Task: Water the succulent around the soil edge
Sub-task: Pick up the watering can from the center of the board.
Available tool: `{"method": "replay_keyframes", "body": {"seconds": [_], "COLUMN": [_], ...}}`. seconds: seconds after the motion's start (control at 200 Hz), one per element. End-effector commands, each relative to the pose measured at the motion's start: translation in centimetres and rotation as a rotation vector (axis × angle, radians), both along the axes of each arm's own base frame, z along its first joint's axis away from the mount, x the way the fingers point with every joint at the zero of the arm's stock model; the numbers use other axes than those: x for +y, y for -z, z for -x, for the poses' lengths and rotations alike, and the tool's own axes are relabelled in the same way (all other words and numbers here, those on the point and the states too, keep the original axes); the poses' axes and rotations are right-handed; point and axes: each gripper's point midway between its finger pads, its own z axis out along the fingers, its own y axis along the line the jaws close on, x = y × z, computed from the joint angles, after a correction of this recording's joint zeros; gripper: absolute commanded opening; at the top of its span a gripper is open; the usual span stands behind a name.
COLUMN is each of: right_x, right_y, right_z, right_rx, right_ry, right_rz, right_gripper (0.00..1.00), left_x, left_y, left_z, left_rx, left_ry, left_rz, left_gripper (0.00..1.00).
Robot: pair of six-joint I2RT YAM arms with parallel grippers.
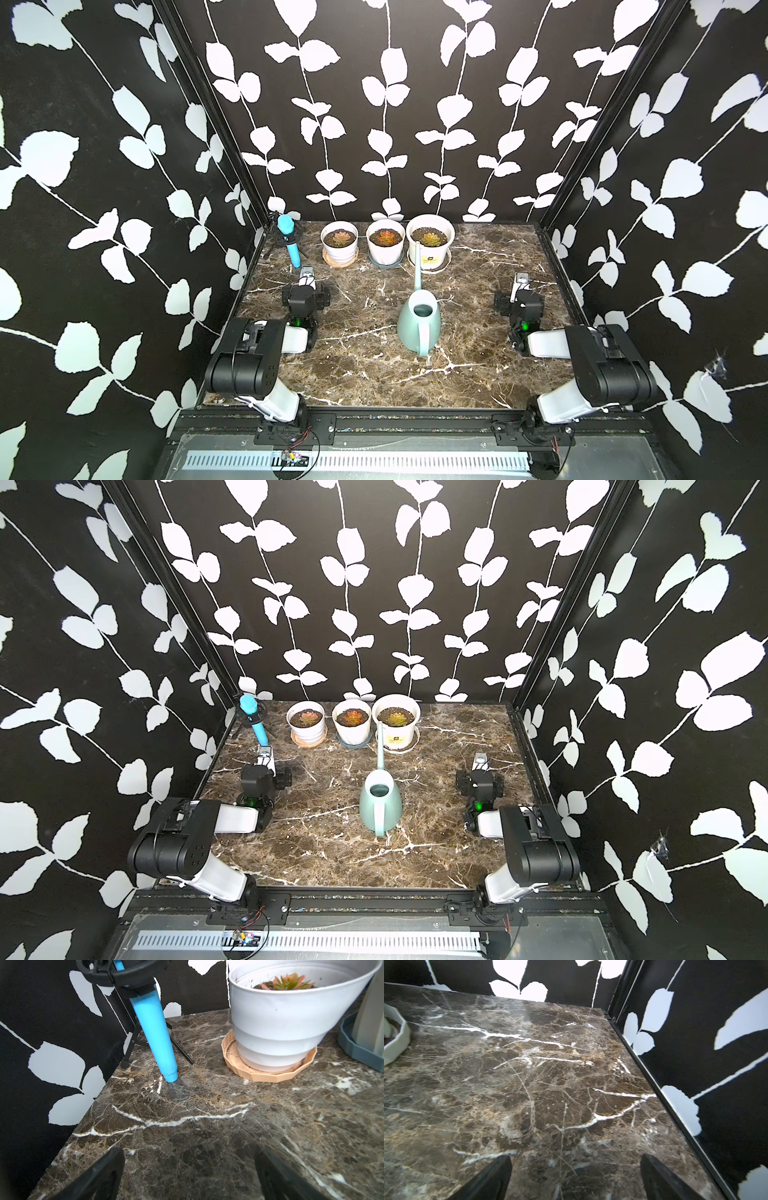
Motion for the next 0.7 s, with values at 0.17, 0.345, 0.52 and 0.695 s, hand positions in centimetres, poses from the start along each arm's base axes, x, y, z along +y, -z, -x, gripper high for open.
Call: {"method": "replay_keyframes", "body": {"seconds": [0.17, 0.345, 0.52, 0.695], "right_x": [4.0, 11.4, 12.8, 14.8], "right_y": [-14.7, -16.8, -18.0, -19.6], "right_z": [1.9, 8.6, 14.9, 16.3], "right_rx": [0.121, 0.233, 0.229, -0.016], "right_ry": [-0.029, -0.321, -0.357, -0.491], "right_rz": [-0.341, -0.484, -0.518, -0.803], "right_gripper": [0.99, 1.00, 0.99, 0.90], "left_x": [2.2, 1.2, -0.3, -1.7], "left_y": [-10.4, -14.1, -14.6, -15.2], "left_z": [3.4, 7.5, 10.8, 12.1], "left_rx": [0.079, -0.004, 0.008, 0.001], "left_ry": [-0.174, -0.112, -0.044, 0.034], "left_rz": [0.032, 0.164, 0.311, 0.379], "left_gripper": [0.99, 0.99, 0.94, 0.92]}}
